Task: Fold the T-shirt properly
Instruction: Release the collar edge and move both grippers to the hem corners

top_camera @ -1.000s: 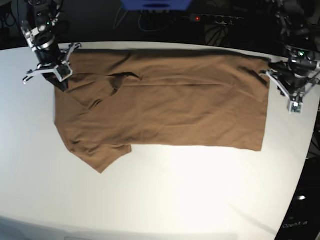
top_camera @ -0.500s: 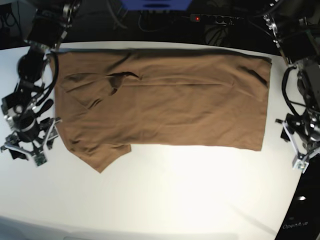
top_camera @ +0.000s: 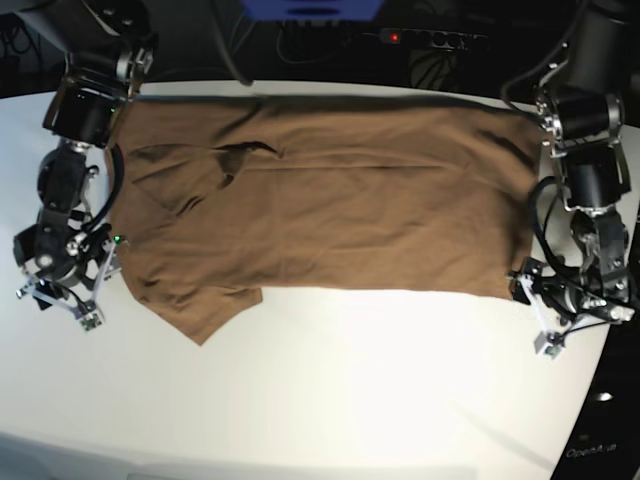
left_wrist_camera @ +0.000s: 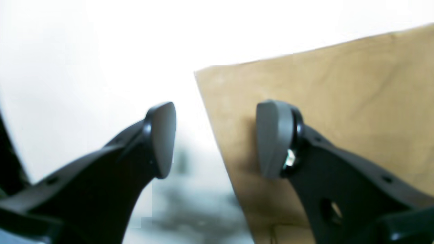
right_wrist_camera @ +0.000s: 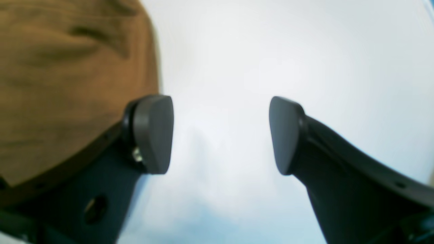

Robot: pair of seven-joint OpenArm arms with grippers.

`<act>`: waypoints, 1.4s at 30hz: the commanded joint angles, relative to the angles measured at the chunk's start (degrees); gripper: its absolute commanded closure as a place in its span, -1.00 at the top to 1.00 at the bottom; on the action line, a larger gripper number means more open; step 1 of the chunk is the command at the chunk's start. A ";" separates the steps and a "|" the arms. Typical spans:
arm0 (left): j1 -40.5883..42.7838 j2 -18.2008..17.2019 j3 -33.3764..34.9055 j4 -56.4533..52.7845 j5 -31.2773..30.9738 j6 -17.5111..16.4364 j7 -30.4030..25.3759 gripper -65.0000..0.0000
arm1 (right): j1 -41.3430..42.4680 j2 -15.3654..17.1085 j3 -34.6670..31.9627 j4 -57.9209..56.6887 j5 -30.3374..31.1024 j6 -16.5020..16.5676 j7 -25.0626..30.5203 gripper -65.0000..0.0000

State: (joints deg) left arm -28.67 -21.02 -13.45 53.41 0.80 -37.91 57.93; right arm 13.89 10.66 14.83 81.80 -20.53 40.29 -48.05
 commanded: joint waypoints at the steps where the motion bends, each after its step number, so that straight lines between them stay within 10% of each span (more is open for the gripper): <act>1: -2.50 -1.01 -0.22 0.00 -0.58 -0.02 -1.62 0.13 | 1.10 1.08 0.16 1.06 -0.34 -0.29 0.54 0.32; 12: -9.27 -0.83 -0.13 -17.58 -0.58 0.06 -12.96 0.13 | 0.92 1.08 -0.02 0.97 -0.34 -0.29 0.10 0.32; 20: -9.36 1.46 -0.13 -18.55 3.47 6.13 -15.51 0.13 | 0.92 0.99 -0.02 1.06 -0.34 -0.29 0.27 0.32; 34: -9.36 3.13 -0.22 -18.64 5.31 6.75 -16.92 0.11 | 0.92 1.17 -0.02 1.15 -0.34 -0.29 0.54 0.32; 42: -9.27 2.86 -0.39 -18.64 5.31 6.83 -16.75 -0.97 | 1.45 1.17 -0.02 1.15 -0.34 -0.29 0.54 0.32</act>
State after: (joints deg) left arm -36.18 -17.32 -13.72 34.06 6.22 -31.27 41.71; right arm 13.89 10.96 14.66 81.84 -20.67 40.27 -48.05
